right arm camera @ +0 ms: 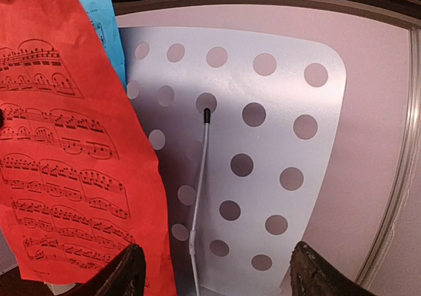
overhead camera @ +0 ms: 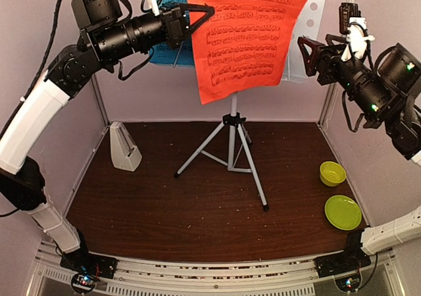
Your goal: Set up the instrument practice props
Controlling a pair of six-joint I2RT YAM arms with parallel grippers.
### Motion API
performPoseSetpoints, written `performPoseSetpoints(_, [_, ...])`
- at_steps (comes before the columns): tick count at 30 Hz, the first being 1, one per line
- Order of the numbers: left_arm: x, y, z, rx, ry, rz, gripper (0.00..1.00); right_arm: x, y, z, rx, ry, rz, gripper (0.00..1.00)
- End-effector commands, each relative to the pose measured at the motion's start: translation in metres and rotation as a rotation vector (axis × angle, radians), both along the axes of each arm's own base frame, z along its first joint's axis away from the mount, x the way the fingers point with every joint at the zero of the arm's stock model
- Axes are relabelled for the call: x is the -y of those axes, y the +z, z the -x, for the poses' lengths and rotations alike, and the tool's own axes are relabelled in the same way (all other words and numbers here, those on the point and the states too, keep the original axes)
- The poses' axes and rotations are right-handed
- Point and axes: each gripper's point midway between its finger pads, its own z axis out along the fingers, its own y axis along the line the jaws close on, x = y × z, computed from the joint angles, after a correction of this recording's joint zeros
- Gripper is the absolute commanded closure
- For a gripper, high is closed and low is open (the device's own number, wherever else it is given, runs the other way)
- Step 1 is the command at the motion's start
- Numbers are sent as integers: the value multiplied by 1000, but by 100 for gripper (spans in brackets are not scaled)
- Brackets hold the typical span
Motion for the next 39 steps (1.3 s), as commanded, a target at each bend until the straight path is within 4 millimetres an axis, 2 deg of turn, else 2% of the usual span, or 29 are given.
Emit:
performPoseSetpoints(1, [-25,15,-37,-46,144,51,100,12,20,-12,19,-65,-33,25])
performPoseSetpoints(3, [-30,16,-52,-79,165,72,100,9,26,-19,24,-72,-38,25])
performPoseSetpoints(6, [-35,22,-60,-62,182,96,100,3,31,-31,25,-84,-27,27])
performPoseSetpoints(15, [-37,35,-60,43,208,140,100,-19,36,-58,17,-73,-29,39])
performPoseSetpoints(18, [-41,42,-57,98,236,161,100,-24,32,-69,5,-96,-17,44])
performPoseSetpoints(28, [-43,59,-49,190,262,167,100,-22,32,-88,1,-134,-16,61])
performPoseSetpoints(33, [-45,59,-51,210,292,158,100,-19,34,-93,2,-133,-35,70])
performPoseSetpoints(37, [-45,59,-51,218,300,156,100,-25,31,-99,-9,-117,-31,72])
performPoseSetpoints(39, [-44,59,-51,222,303,156,100,-27,31,-99,-11,-109,-31,76])
